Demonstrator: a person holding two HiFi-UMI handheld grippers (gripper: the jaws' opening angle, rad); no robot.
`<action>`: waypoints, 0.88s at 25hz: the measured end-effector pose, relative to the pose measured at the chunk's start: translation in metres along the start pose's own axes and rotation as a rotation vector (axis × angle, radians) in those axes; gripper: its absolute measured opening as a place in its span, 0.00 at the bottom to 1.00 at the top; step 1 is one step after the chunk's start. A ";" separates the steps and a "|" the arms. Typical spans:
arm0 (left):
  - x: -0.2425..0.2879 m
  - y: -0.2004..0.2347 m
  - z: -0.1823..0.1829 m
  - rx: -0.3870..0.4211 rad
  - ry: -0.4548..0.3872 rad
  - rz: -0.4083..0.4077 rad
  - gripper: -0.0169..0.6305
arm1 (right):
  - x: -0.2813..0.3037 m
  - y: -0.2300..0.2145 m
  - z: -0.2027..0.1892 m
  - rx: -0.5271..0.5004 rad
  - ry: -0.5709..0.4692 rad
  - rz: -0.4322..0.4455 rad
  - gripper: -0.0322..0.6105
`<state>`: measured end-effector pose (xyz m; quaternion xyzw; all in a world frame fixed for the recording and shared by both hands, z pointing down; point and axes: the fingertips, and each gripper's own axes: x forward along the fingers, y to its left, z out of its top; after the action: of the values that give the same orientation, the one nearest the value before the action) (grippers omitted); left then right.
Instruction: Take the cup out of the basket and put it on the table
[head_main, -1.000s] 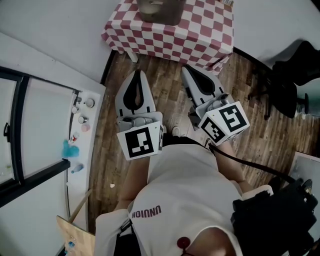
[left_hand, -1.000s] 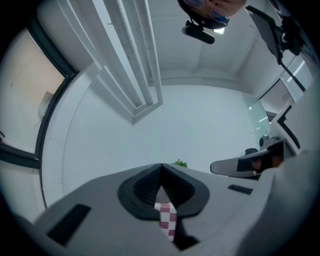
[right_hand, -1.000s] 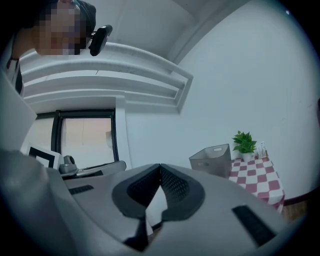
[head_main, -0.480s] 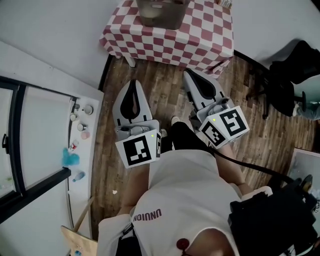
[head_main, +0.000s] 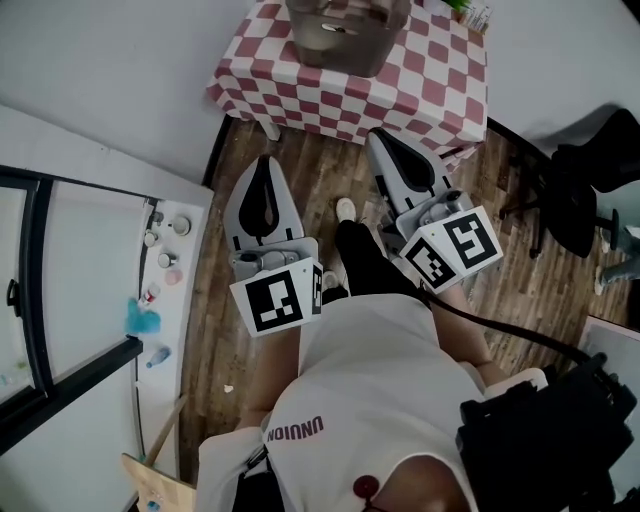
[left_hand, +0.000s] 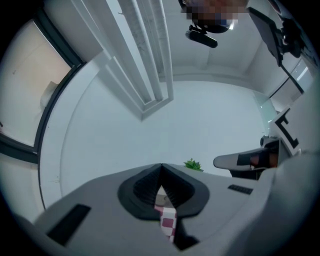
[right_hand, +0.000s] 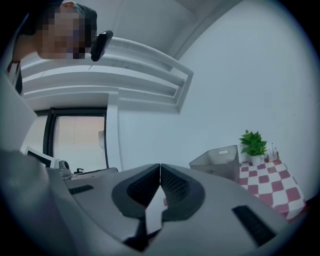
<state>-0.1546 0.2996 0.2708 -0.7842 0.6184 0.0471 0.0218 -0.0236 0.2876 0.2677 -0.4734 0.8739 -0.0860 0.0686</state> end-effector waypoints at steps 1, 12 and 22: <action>0.010 0.001 0.001 0.001 -0.003 0.007 0.04 | 0.008 -0.007 0.003 0.005 -0.004 0.007 0.08; 0.137 0.011 0.009 0.019 -0.015 0.103 0.04 | 0.114 -0.091 0.042 0.025 -0.007 0.129 0.08; 0.214 0.011 0.021 0.028 -0.049 0.193 0.04 | 0.180 -0.151 0.077 0.012 -0.027 0.223 0.08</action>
<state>-0.1167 0.0917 0.2291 -0.7191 0.6909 0.0598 0.0432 0.0173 0.0487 0.2185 -0.3738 0.9197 -0.0766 0.0921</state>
